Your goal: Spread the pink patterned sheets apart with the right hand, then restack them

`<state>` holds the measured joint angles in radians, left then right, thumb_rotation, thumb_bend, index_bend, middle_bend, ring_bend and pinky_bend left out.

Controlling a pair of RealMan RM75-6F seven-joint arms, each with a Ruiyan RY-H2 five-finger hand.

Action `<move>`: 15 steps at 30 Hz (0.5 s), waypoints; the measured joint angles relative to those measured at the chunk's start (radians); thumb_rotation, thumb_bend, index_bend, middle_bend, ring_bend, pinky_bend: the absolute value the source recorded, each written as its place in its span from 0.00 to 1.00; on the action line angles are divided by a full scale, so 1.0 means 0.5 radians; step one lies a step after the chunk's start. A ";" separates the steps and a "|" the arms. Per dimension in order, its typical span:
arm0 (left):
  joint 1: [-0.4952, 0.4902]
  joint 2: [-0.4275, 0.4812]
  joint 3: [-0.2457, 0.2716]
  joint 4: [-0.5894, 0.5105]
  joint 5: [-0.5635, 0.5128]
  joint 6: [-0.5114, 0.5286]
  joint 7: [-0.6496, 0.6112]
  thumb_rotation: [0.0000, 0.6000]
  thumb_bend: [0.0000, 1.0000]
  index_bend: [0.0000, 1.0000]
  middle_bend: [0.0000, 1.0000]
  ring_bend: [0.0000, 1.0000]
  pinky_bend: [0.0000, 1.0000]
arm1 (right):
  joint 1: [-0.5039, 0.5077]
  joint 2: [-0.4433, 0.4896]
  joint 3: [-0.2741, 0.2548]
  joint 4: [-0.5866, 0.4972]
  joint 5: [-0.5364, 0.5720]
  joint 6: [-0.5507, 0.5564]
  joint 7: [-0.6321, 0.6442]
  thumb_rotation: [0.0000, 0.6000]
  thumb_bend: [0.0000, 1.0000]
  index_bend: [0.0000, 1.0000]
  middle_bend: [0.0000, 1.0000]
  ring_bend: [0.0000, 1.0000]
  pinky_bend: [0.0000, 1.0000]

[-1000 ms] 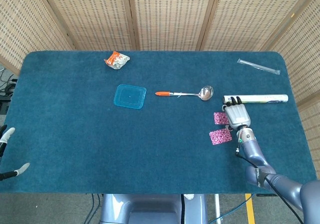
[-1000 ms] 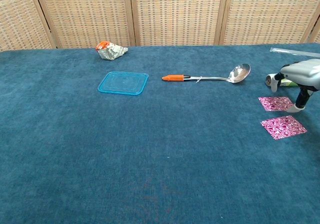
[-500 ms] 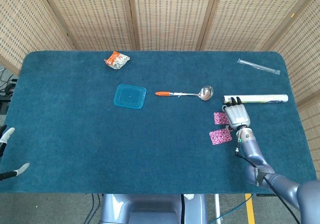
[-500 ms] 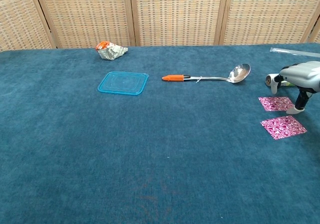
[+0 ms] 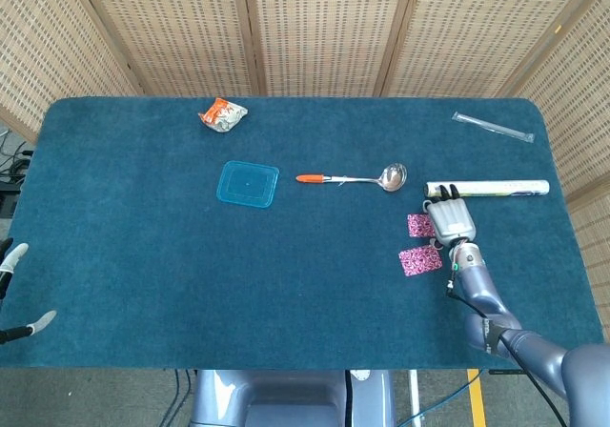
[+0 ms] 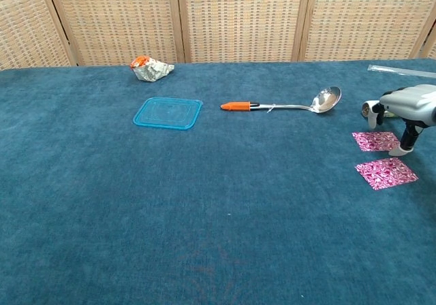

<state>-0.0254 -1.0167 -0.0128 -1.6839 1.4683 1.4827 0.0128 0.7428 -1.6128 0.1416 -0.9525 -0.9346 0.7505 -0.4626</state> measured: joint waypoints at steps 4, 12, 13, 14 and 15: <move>-0.001 -0.001 -0.001 0.002 -0.001 -0.001 0.000 0.79 0.00 0.07 0.00 0.00 0.00 | 0.000 -0.013 0.003 0.017 -0.003 -0.004 0.003 1.00 0.24 0.30 0.32 0.00 0.00; 0.003 -0.002 0.000 0.007 -0.005 0.000 -0.004 0.79 0.00 0.07 0.00 0.00 0.00 | 0.004 -0.026 0.013 0.046 -0.003 -0.014 0.003 1.00 0.24 0.31 0.31 0.00 0.00; 0.003 -0.003 0.001 0.008 -0.004 0.000 -0.004 0.79 0.00 0.07 0.00 0.00 0.00 | 0.004 -0.027 0.013 0.049 -0.002 -0.015 0.001 1.00 0.24 0.31 0.31 0.00 0.00; 0.003 -0.003 0.001 0.009 -0.004 0.000 -0.005 0.78 0.00 0.07 0.00 0.00 0.00 | 0.004 -0.028 0.014 0.051 -0.002 -0.016 0.000 1.00 0.24 0.32 0.31 0.00 0.00; 0.004 -0.004 0.001 0.010 -0.005 0.000 -0.006 0.78 0.00 0.07 0.00 0.00 0.00 | 0.004 -0.029 0.015 0.053 -0.001 -0.018 -0.001 1.00 0.24 0.32 0.31 0.00 0.00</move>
<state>-0.0235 -1.0189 -0.0122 -1.6789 1.4658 1.4826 0.0095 0.7449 -1.6275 0.1489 -0.9258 -0.9352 0.7417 -0.4629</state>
